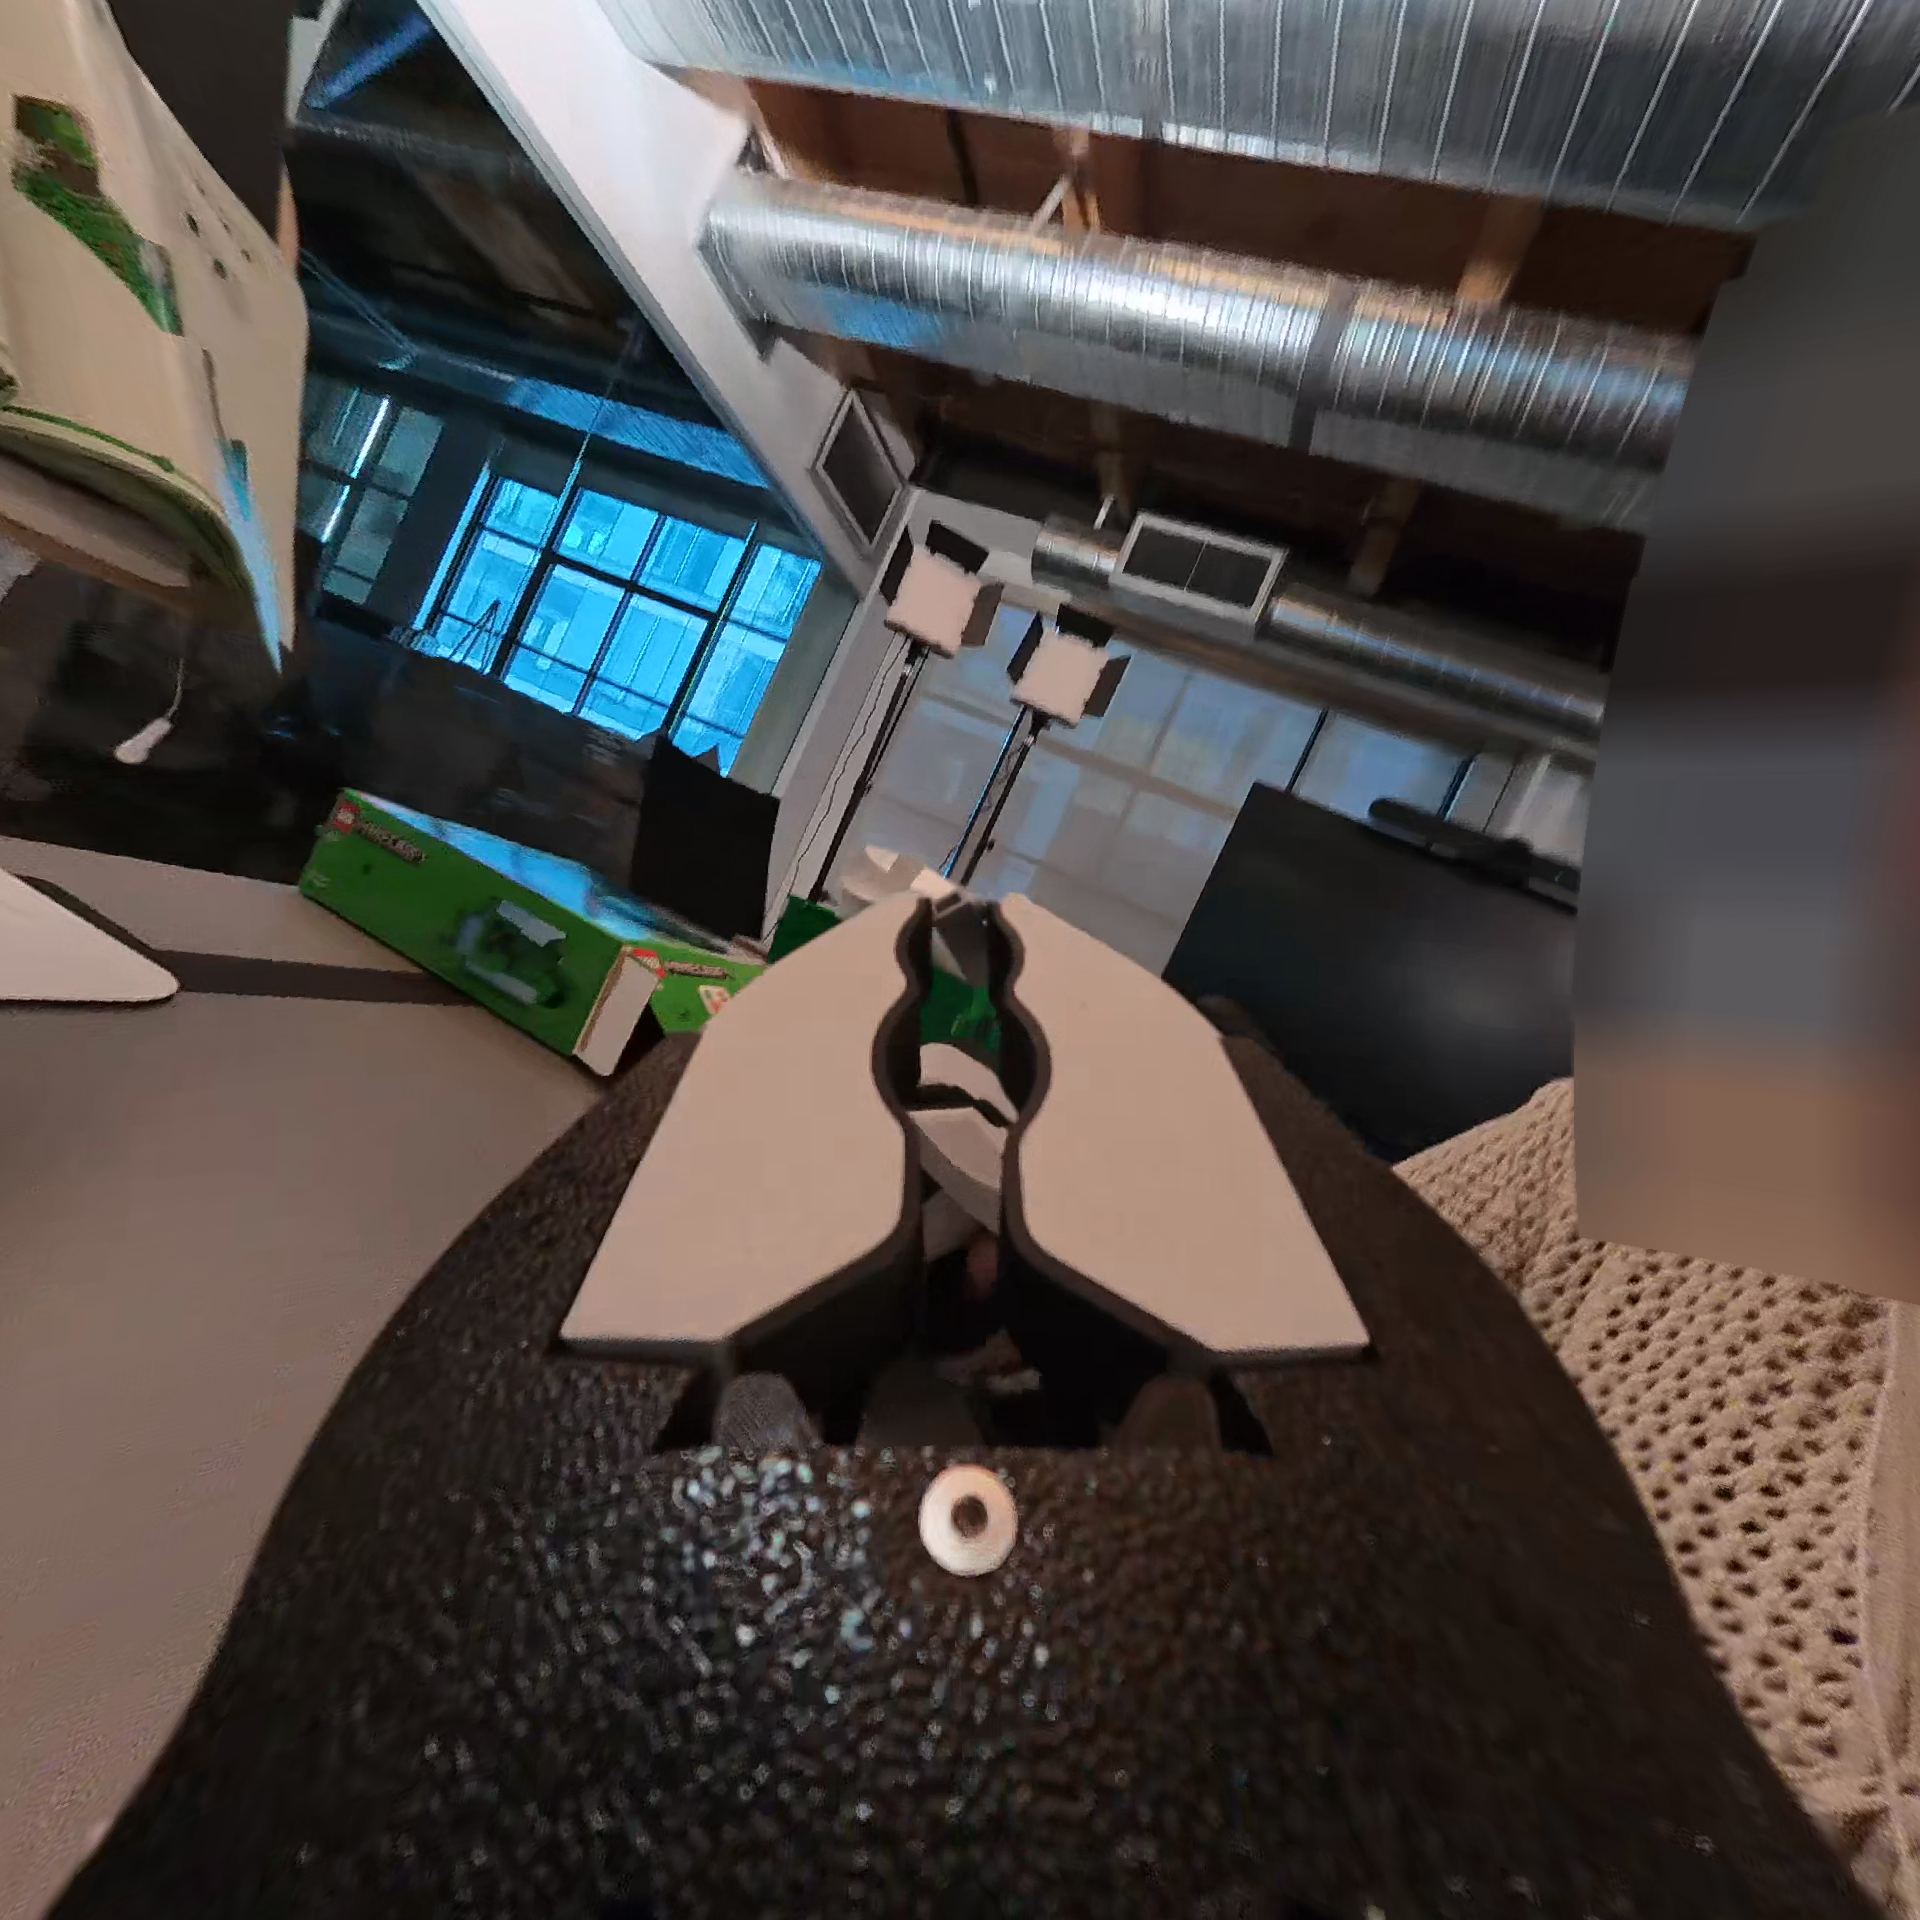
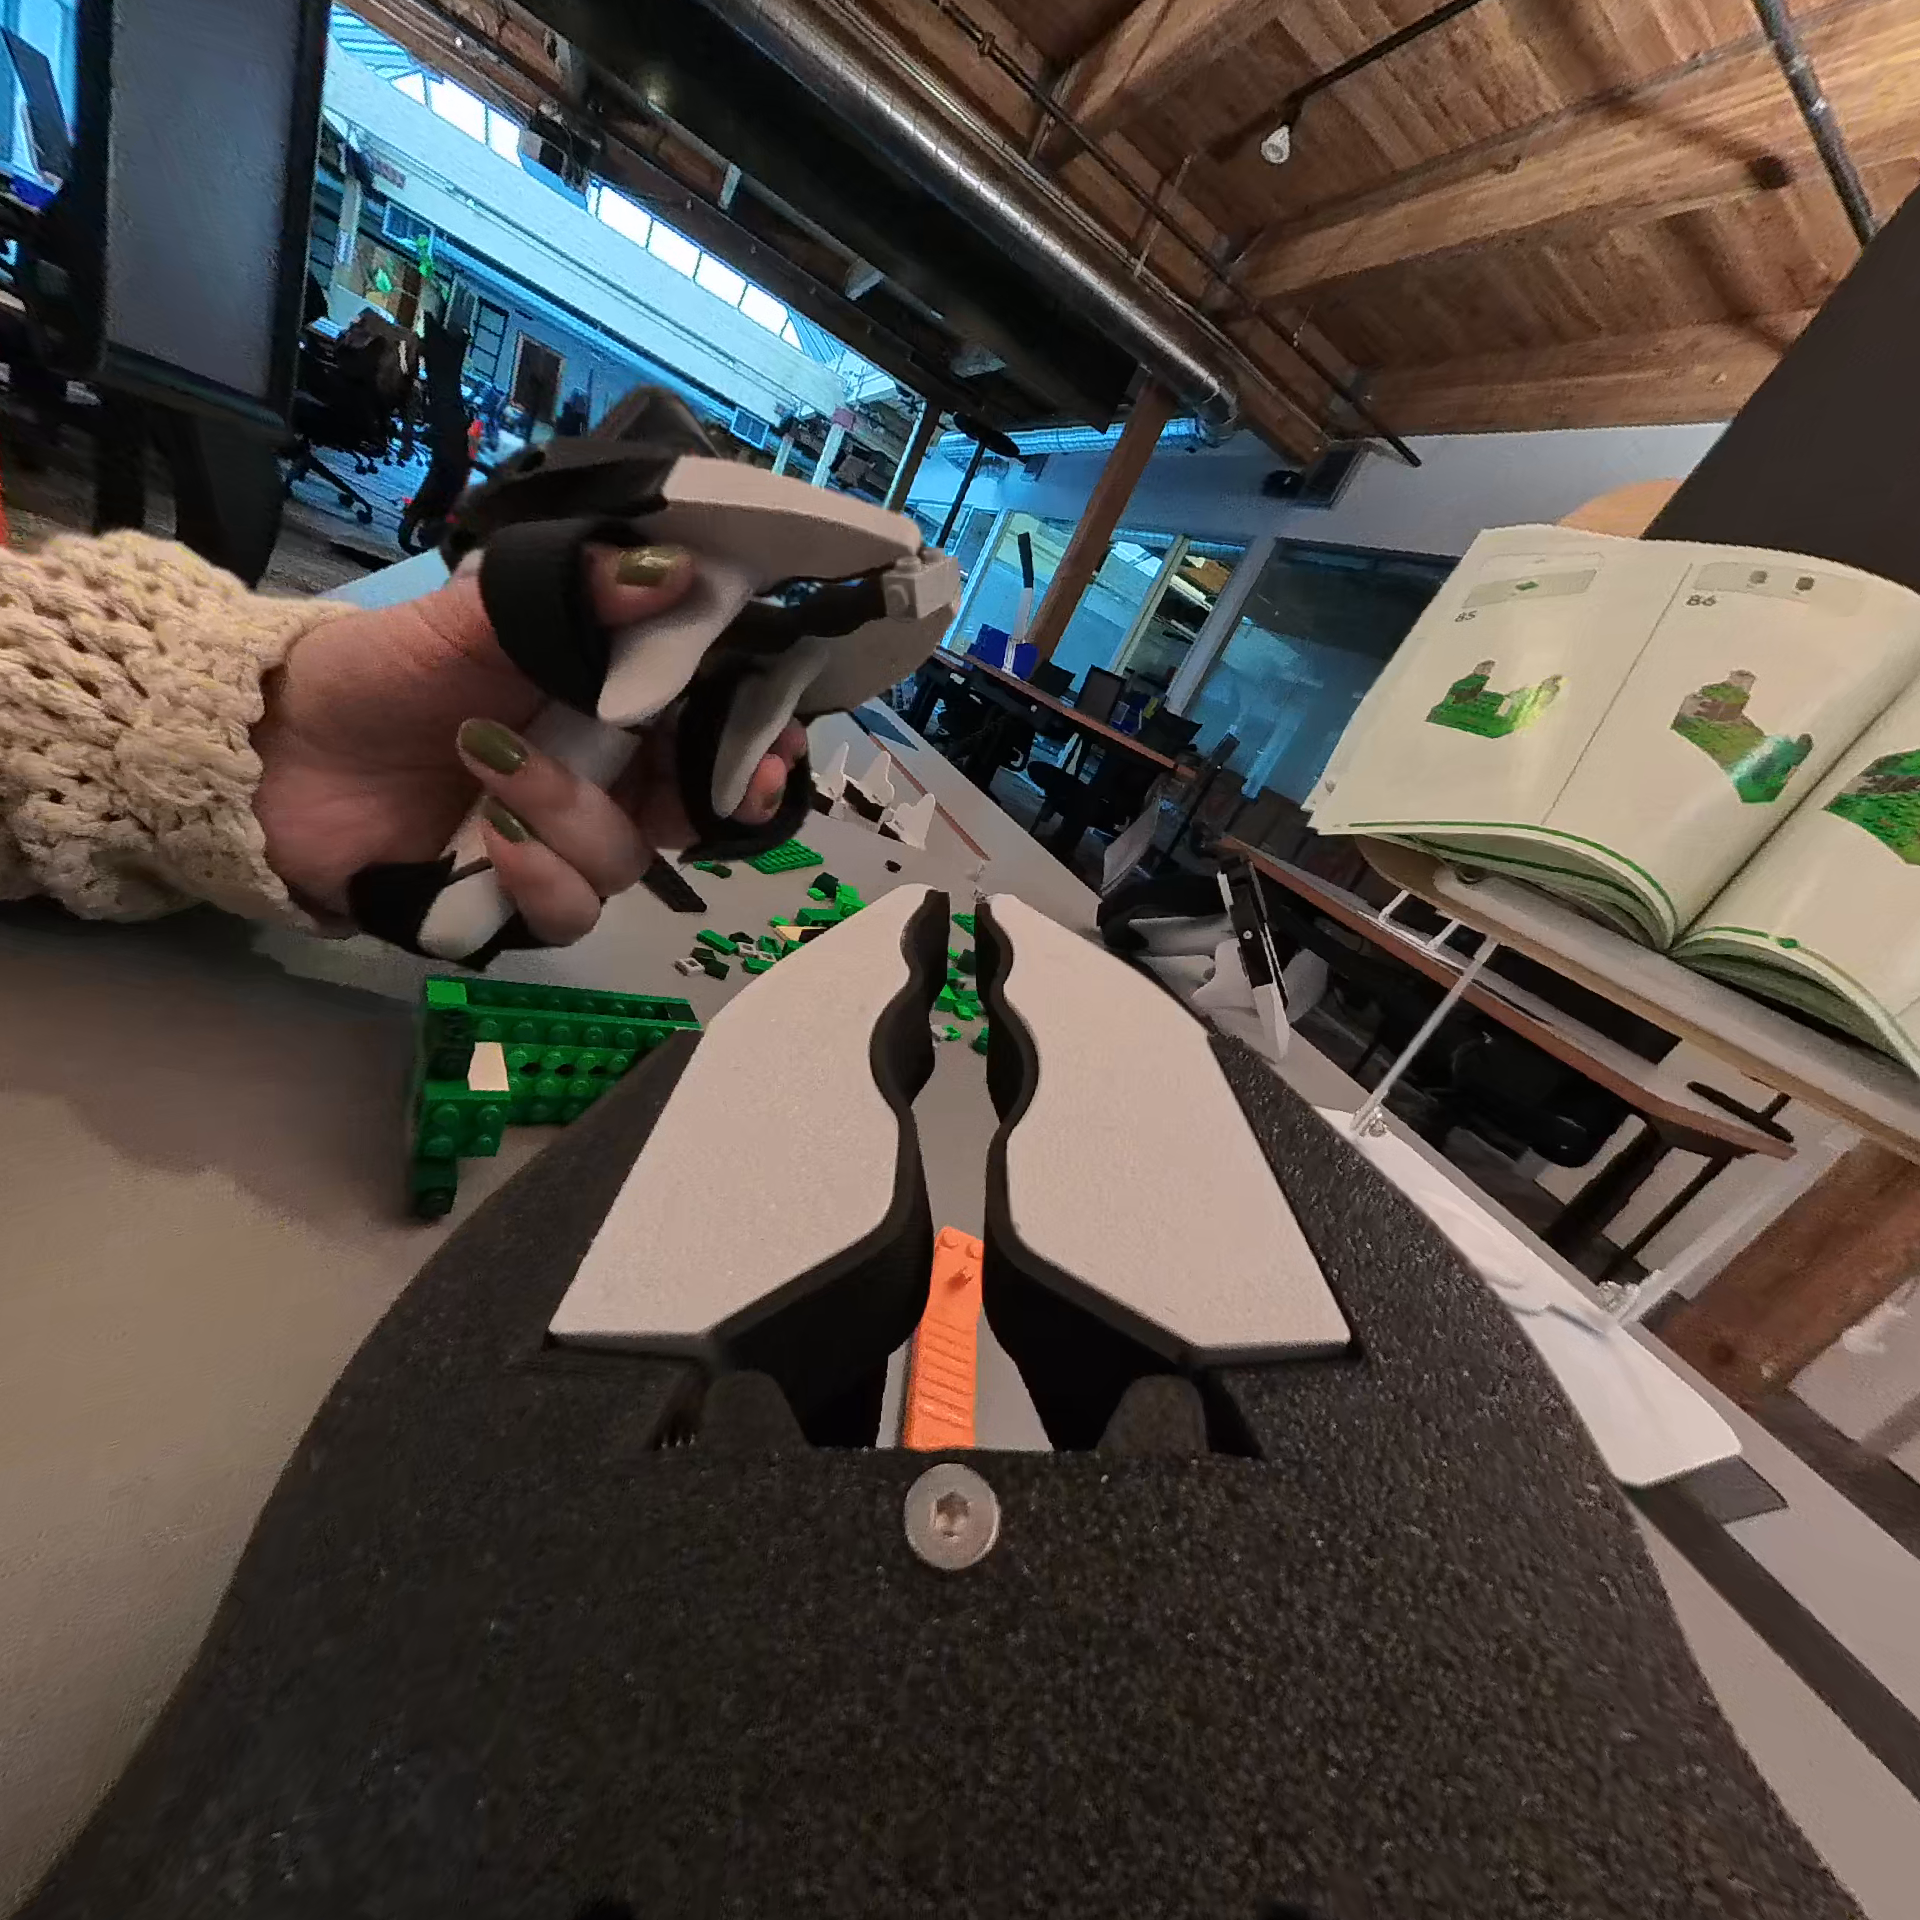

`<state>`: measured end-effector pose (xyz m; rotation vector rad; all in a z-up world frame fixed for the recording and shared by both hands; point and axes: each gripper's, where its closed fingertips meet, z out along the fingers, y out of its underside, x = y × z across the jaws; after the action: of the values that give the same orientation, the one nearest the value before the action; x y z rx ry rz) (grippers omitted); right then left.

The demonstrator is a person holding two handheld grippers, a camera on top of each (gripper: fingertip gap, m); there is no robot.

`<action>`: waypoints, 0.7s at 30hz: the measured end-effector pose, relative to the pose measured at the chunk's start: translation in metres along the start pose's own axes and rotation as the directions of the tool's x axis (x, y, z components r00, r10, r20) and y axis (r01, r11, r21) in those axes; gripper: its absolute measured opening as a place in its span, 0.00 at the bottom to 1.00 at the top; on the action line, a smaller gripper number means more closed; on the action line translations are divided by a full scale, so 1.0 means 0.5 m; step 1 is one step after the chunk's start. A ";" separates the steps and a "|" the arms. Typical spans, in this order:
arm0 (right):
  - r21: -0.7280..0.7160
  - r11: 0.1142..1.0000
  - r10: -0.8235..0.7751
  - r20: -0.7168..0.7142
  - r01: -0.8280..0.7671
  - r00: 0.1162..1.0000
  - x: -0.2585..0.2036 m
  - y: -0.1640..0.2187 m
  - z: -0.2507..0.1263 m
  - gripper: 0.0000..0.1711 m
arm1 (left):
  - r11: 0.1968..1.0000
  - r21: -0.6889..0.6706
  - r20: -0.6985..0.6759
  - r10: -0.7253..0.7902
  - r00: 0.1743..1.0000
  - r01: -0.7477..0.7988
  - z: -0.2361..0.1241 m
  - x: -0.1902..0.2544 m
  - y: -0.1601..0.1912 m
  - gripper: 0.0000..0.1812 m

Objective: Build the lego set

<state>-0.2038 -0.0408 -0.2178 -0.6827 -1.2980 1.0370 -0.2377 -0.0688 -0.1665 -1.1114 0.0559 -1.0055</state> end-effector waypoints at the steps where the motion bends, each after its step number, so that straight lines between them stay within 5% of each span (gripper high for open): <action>1: 0.000 1.000 -0.013 -0.001 0.013 1.000 -0.002 -0.001 0.000 0.02 | 1.000 0.023 0.000 -0.021 1.000 0.021 -0.003 -0.003 -0.006 0.05; 11: 0.000 0.999 -0.051 -0.003 0.051 0.999 -0.011 -0.009 0.002 0.03 | 0.995 0.071 0.020 -0.078 0.997 0.076 -0.006 -0.017 -0.010 0.05; 21: 0.067 0.874 0.464 0.173 -0.481 0.869 -0.020 -0.079 0.017 0.05 | 0.997 0.017 -0.116 0.072 0.991 -0.070 0.012 0.039 0.010 0.05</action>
<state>-0.2024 -0.0675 -0.1857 -0.8779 -1.2182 1.5759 -0.2203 -0.0780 -0.1591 -1.0315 0.1822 -1.0049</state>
